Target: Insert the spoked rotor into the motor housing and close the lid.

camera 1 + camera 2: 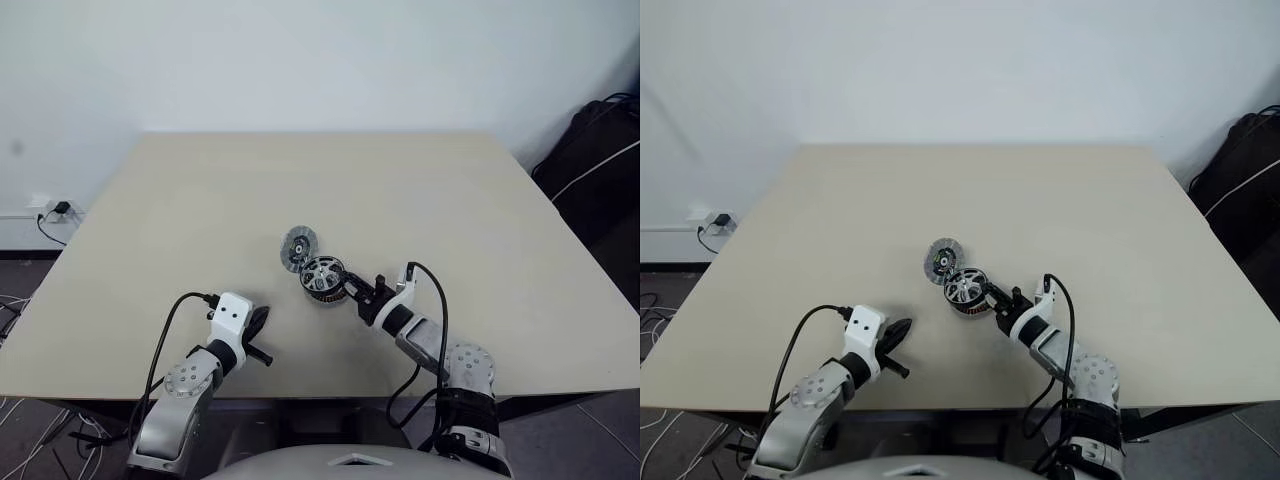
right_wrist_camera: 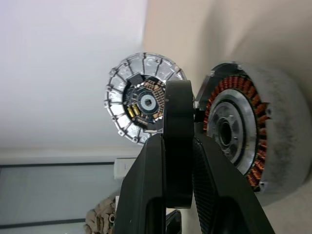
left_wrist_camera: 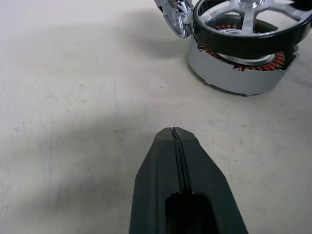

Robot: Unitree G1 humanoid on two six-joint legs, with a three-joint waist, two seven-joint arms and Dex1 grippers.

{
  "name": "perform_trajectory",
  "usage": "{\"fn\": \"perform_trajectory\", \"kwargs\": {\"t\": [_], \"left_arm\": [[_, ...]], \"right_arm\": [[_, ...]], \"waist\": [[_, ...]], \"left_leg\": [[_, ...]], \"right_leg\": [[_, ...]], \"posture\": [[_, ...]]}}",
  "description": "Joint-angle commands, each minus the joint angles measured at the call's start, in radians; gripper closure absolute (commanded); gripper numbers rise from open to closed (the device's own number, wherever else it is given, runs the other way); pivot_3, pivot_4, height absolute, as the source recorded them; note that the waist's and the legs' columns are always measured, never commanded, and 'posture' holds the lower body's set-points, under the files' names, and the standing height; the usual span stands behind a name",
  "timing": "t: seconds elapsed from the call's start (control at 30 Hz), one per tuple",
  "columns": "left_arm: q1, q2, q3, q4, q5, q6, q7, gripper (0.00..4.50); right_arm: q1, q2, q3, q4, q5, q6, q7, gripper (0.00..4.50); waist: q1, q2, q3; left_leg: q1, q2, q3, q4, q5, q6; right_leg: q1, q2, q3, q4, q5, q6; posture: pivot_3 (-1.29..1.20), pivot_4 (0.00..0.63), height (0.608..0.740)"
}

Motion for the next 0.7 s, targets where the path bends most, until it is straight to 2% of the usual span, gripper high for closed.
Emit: {"fn": "perform_trajectory", "kwargs": {"t": [0.03, 0.5, 0.7], "left_arm": [[-0.011, -0.001, 0.007, -0.042, -0.006, -0.012, 0.005, 4.50], [-0.014, -0.006, 0.004, -0.039, -0.008, -0.019, 0.003, 4.50], [-0.014, -0.011, 0.001, -0.038, -0.008, -0.018, 0.005, 4.50]], "right_arm": [[-0.023, 0.038, 0.016, 0.000, 0.008, -0.025, 0.021, 4.08], [-0.039, 0.011, 0.022, 0.051, -0.049, -0.099, 0.040, 4.08], [-0.034, -0.004, 0.011, 0.045, -0.048, -0.097, 0.044, 2.07]], "waist": [[0.000, 0.000, 0.000], [0.001, 0.000, 0.000], [0.000, 0.000, -0.001]], "left_leg": [[0.000, 0.000, 0.000, 0.000, 0.000, 0.000], [0.000, 0.000, 0.000, 0.000, 0.000, 0.000], [0.000, 0.000, 0.000, 0.000, 0.000, 0.000]], "right_leg": [[0.000, 0.000, 0.000, 0.000, 0.000, 0.000], [0.000, 0.000, 0.000, 0.000, 0.000, 0.000], [0.000, 0.000, 0.000, 0.000, 0.000, 0.000]], "posture": [[0.00, 0.000, 0.740], [0.00, 0.000, 0.740], [0.00, 0.000, 0.740]]}}
